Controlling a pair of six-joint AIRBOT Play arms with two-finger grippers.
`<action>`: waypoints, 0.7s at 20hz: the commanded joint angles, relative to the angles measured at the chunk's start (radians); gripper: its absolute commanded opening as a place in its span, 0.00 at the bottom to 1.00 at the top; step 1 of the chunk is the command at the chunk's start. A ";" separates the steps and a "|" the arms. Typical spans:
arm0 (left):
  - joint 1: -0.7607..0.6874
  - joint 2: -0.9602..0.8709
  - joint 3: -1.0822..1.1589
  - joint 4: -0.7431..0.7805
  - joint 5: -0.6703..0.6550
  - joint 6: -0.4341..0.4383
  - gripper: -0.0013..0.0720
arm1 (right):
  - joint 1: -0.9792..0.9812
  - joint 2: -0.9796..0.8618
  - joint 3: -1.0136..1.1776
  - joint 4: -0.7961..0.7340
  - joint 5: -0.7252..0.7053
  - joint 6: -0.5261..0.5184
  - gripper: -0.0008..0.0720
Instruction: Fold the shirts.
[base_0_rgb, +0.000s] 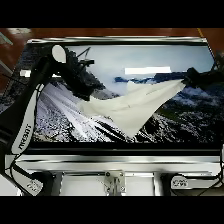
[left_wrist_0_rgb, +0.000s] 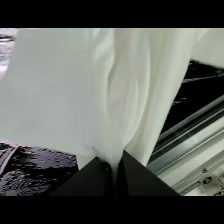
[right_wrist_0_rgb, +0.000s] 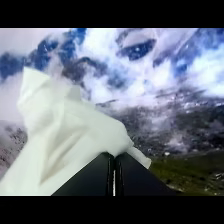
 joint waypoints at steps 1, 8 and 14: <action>-0.137 -0.004 -0.002 -0.051 0.078 -0.014 0.08 | -0.009 -0.006 0.081 -0.053 0.004 0.040 0.11; -0.122 -0.056 -0.002 0.037 0.360 -0.098 0.08 | -0.009 -0.119 0.057 -0.045 0.470 -0.067 0.94; -0.041 -0.055 -0.001 0.037 0.437 -0.080 0.08 | 0.025 0.044 -0.514 0.037 0.276 -0.060 0.94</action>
